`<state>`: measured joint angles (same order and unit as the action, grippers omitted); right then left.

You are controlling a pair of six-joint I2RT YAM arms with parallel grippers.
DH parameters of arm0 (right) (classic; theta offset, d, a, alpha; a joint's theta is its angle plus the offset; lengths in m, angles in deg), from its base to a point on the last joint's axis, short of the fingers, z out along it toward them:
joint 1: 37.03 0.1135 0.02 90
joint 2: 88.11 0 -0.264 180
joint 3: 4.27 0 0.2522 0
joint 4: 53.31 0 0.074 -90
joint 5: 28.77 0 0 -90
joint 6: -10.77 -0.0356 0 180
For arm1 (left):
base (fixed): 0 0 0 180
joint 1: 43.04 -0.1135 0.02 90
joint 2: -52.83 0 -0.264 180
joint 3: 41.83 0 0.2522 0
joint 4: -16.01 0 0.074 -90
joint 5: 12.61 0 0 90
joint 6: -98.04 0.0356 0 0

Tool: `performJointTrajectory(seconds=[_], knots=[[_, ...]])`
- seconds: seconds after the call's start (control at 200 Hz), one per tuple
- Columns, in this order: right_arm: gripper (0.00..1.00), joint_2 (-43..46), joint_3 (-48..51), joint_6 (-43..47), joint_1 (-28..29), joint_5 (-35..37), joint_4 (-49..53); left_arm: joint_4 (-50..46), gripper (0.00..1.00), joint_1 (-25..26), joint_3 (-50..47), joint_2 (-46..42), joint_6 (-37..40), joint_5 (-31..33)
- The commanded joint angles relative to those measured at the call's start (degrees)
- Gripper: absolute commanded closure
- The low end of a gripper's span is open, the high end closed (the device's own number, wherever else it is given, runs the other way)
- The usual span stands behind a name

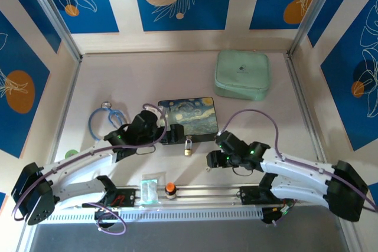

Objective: Unlock the padlock with the key

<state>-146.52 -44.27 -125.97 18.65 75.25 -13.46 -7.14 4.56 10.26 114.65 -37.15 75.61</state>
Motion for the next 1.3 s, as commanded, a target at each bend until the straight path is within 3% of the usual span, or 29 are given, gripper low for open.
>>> performJointTrajectory(seconds=[0.0, 0.19, 0.405, 0.635, 0.885, 0.956, 1.066, 1.141, 1.291], knots=[[0.41, -4.8, -2.5, -5.3, 5.3, 5.5, -1.9, -2.4, 0.05, 1.9, 3.2, 0.4, -2.3, 2.6], [0.47, -13.1, -6.8, -8.8, 11.6, 10.6, 0.7, -1.3, 0.06, 3.0, 1.9, 0.1, -4.0, 3.2], [0.55, -20.2, -11.0, -11.0, 14.2, 12.1, 4.4, -0.5, 0.06, 3.2, 0.2, 0.1, -5.3, 4.1], [0.58, -21.6, -12.1, -14.3, 16.8, 14.0, 9.5, 0.5, 0.06, 3.3, -0.9, 0.0, -6.1, 5.2], [0.65, -24.6, -11.6, -15.0, 17.7, 13.2, 7.9, 1.4, 0.06, 3.3, -1.0, 0.9, -6.6, 4.9], [0.73, -24.6, -10.5, -13.6, 17.0, 11.9, 4.8, 1.6, 0.06, 3.3, -1.3, 0.9, -6.6, 5.3], [0.75, -24.1, -9.2, -12.0, 16.3, 10.2, 1.4, 1.6, 0.06, 3.3, -1.5, 0.9, -6.8, 5.4], [0.86, -23.5, -8.5, -11.2, 15.6, 8.9, 0.3, 1.6, 0.06, 3.3, -1.6, 0.8, -6.9, 5.4], [0.92, -20.7, -5.3, -10.1, 13.8, 6.5, -2.8, 1.8, 0.06, 3.3, -1.8, 0.8, -6.9, 5.6]])
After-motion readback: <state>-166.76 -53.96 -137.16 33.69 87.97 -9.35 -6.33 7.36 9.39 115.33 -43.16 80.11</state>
